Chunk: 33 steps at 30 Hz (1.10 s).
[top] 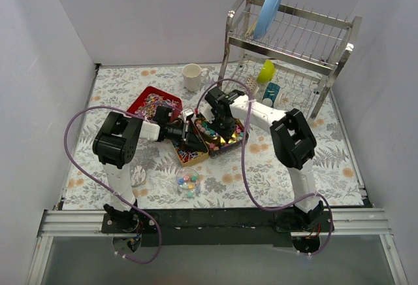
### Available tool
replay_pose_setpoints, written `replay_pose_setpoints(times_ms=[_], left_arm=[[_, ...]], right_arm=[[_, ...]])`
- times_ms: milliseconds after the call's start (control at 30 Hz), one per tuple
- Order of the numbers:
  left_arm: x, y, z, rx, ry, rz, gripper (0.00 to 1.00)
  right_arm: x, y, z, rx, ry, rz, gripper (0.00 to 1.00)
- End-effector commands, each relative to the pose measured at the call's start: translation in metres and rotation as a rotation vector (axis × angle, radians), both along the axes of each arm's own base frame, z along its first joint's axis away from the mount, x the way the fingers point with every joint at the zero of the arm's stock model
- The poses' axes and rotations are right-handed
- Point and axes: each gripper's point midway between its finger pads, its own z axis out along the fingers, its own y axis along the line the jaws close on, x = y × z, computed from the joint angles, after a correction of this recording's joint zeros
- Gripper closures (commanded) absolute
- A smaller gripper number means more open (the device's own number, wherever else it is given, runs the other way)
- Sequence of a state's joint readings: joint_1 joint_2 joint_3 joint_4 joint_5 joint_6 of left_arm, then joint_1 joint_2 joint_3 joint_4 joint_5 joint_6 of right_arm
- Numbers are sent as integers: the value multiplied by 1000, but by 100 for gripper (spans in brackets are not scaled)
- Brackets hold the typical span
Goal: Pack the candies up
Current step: Scoop the fake candies from the storage box.
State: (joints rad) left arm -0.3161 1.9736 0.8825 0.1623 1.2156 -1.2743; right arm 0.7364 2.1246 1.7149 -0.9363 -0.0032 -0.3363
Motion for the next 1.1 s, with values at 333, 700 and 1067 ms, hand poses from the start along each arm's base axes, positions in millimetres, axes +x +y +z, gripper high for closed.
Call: replay_pose_setpoints(times_ms=[333,700,1067], left_arm=[[28,36,70,-85,-54,1,76],[33,61,119,-129,-159,-10,67],[61,143,135,-88,-245,259,65]], right_arm=[[-4,24,2,234,-78,30,99],[2,1,46,220,-193,55,99],[-45,-16,107,276,-209,294,99]])
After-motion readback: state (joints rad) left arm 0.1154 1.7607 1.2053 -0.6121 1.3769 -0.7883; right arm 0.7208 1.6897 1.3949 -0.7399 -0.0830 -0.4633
